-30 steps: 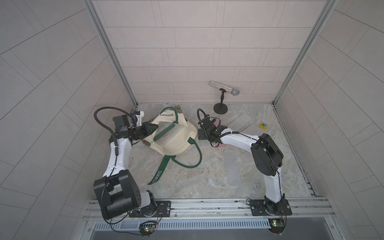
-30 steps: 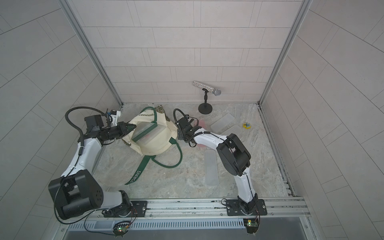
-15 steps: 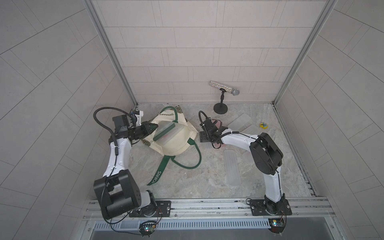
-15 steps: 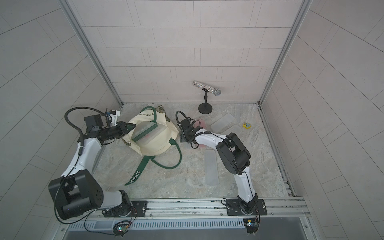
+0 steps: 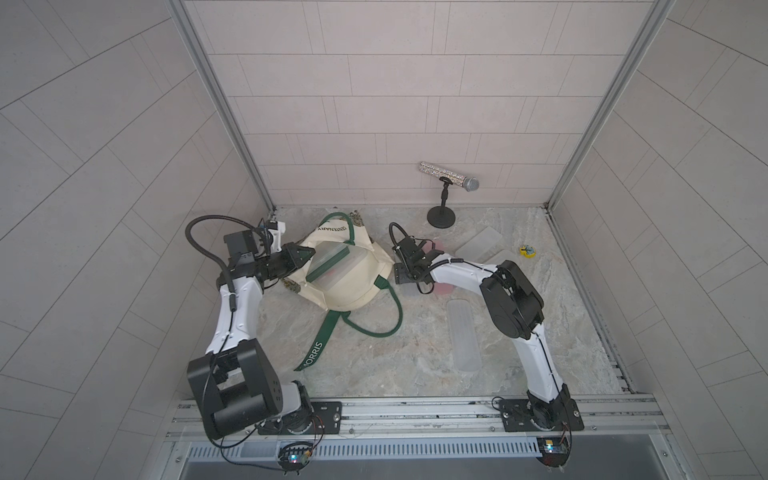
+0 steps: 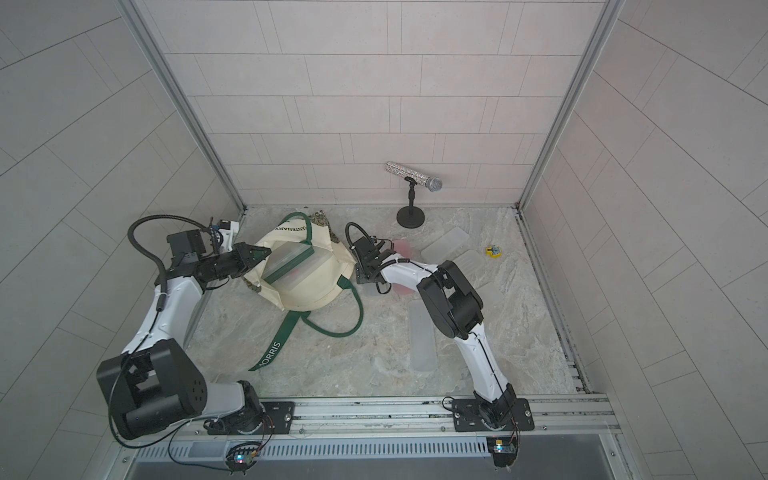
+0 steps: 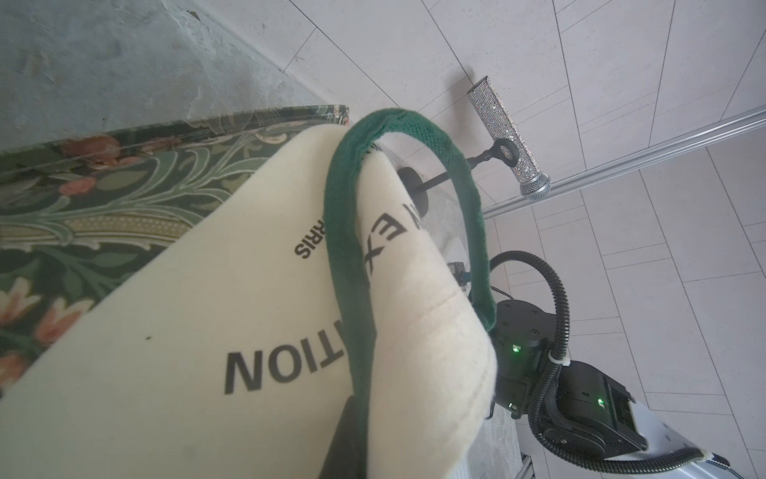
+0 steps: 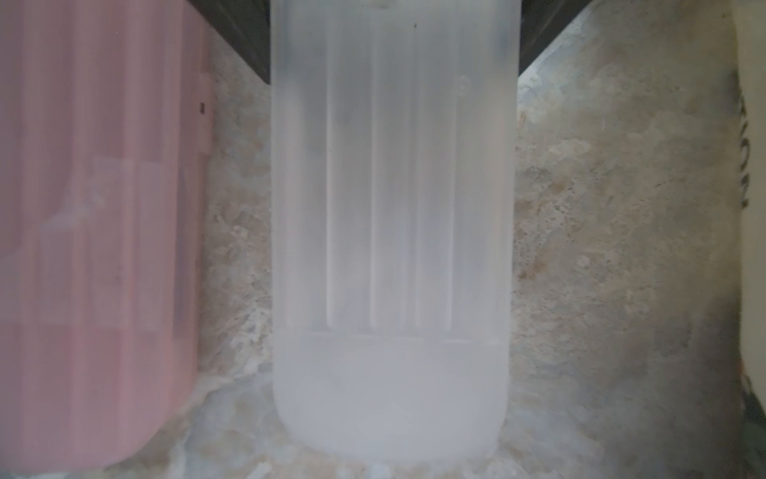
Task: Take out the pencil case from the canvas bag
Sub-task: Place the pencil case at the center of the board.
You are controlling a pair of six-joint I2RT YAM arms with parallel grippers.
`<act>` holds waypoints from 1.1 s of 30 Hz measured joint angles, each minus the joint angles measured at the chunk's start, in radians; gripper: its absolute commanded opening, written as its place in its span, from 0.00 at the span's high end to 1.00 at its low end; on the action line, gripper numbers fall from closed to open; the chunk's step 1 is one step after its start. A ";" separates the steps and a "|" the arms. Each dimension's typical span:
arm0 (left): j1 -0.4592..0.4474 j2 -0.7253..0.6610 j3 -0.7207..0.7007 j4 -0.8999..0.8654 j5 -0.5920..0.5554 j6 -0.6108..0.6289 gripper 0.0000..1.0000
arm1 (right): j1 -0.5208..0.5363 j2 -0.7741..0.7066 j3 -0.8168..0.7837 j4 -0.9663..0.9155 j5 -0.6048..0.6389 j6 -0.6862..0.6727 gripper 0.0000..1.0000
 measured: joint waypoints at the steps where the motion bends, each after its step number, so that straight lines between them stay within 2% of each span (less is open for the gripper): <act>1: 0.000 0.000 0.000 0.001 0.000 -0.001 1.00 | -0.002 0.005 0.008 -0.003 0.000 -0.003 0.25; 11: 0.000 0.000 -0.008 0.017 0.003 -0.016 1.00 | -0.013 0.015 0.030 -0.014 -0.012 -0.019 0.07; 15: 0.001 0.000 -0.010 0.023 0.003 -0.020 1.00 | -0.016 0.013 0.030 -0.007 -0.031 -0.023 0.04; 26: 0.005 0.000 -0.011 0.027 0.006 -0.034 1.00 | -0.016 -0.129 -0.043 0.067 -0.093 -0.016 0.01; 33: 0.007 0.000 -0.015 0.033 0.016 -0.047 1.00 | -0.018 -0.265 -0.162 0.189 -0.127 0.015 0.00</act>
